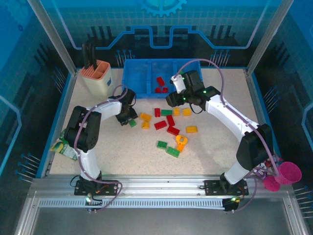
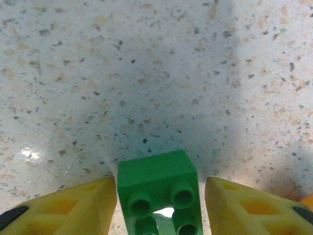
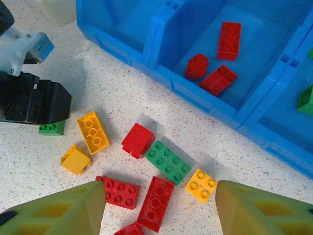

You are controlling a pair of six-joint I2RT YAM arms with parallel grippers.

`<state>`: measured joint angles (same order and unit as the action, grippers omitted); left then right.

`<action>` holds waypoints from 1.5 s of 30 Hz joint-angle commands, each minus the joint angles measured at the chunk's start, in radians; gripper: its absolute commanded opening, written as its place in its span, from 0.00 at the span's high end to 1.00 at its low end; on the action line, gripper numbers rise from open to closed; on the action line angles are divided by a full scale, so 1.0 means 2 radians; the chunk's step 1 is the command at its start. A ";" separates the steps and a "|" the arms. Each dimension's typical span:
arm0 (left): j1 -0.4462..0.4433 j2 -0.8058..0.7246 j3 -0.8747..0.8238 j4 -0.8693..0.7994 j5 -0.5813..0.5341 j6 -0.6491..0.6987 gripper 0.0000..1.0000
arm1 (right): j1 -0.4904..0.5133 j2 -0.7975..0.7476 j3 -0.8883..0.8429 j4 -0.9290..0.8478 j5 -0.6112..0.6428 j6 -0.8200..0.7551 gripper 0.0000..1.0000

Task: Sort the legos into containers by color
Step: Pick up the lego from the center of the table, then place the lego in the container.

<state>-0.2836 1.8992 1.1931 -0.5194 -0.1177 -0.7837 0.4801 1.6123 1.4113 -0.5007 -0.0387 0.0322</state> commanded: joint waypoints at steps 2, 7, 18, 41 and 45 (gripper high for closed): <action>-0.024 0.049 -0.009 0.035 0.049 -0.001 0.53 | -0.013 -0.009 -0.005 -0.001 -0.013 -0.001 0.38; -0.038 0.038 -0.005 0.019 0.050 0.010 0.67 | -0.015 -0.008 -0.019 0.000 -0.008 0.005 0.38; -0.092 -0.008 0.076 -0.069 0.031 0.059 0.81 | -0.080 -0.111 -0.140 0.002 -0.069 0.084 0.38; -0.150 0.278 0.648 -0.111 0.079 0.088 0.81 | -0.052 -0.398 -0.397 -0.056 -0.116 0.265 0.38; -0.149 0.332 0.683 -0.038 0.111 0.045 0.81 | -0.028 -0.417 -0.421 -0.063 -0.106 0.284 0.38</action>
<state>-0.5816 2.5031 2.4897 -0.6720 0.0448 -0.6418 0.3923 0.7986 0.6014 -0.5793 -0.2550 0.5407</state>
